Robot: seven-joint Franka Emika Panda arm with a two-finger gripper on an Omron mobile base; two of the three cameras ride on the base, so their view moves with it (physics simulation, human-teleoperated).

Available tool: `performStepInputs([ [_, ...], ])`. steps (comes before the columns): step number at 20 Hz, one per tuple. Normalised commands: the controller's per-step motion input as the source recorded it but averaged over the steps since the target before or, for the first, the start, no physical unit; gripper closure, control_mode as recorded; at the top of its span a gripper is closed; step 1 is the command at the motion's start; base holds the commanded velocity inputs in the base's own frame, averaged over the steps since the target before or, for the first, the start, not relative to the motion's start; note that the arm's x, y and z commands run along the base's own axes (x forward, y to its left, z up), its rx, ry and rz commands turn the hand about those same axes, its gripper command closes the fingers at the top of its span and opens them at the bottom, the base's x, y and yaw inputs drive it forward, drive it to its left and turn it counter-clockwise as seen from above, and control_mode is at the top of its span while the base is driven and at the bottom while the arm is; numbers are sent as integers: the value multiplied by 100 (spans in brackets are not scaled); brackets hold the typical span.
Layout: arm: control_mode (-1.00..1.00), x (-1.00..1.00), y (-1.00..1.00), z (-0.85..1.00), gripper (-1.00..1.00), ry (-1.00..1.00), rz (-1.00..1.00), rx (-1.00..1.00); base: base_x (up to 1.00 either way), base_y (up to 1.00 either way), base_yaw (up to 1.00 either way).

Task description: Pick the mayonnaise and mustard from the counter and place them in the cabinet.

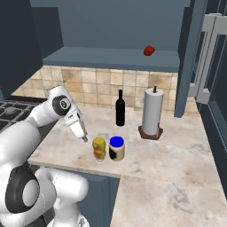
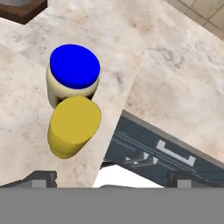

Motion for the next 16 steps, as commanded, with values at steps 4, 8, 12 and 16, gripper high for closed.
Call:
performStepInputs([
  [4,-100,4,-1,-11,-100,-3,-11,-17,0,0,0],
  [8,-100,6,-1,-8,-100,-3,-10,-15,0,0,0],
  [12,-100,15,-1,-14,-100,0,-10,-13,0,0,0],
  [16,-100,8,-1,-11,-100,-2,-9,-10,0,0,0],
])
